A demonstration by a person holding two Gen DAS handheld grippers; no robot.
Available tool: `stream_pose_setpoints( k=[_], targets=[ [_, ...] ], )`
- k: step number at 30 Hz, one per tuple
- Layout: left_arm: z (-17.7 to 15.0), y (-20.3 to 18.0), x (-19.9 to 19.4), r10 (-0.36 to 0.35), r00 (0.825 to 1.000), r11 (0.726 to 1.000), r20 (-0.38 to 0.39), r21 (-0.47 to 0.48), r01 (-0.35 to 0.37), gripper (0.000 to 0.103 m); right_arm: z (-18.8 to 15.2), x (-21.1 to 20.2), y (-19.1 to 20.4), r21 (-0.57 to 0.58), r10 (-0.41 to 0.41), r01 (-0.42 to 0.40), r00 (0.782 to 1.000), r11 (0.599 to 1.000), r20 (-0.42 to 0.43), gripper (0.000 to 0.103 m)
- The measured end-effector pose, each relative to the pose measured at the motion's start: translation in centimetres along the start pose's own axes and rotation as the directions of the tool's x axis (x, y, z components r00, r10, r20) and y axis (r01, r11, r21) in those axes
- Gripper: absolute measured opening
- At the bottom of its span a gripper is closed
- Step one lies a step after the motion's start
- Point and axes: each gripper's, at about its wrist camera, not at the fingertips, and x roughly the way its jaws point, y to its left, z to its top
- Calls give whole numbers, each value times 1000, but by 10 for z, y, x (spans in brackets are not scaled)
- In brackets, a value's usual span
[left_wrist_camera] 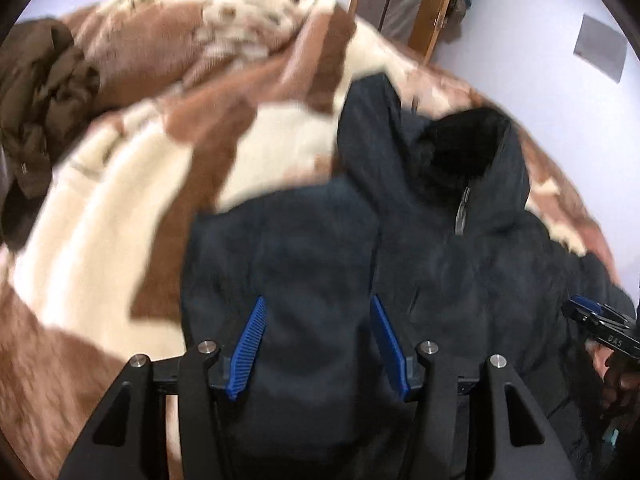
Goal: Fold large clothes
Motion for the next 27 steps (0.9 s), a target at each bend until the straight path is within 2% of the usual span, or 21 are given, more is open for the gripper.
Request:
stream_pose_setpoints(
  k=[2,8,13,17,21,27],
  targets=[
    [-9,2,15,15,999,1000,-49,-11,-15,56,-6,13,-3,26,12,-11,1000,1000,-27,54],
    [-12,-9,-9,22,999,1000,-42,-19,-23,56,-9,-19,-1,21,-4,4,1000,1000,5,54],
    [-38,-23,-58,6,1000,1000,-12,-13,-6,56,-39,-75,3,40,15,-18,997,999,72,54],
    [-68,-41,-107,-21,1000,1000,10,-3,21,56,-76,-125,0,81,45,-54,992,995,118,54],
    [-92,-61,-154,-66,997,998,38,4,66,56,-102,-160,-3,102,58,-73,987,992,150,54],
    [-108,-95,-207,-126,989,991,83,61,121,56,-130,-211,-15,119,48,-74,976,990,213,54]
  ],
)
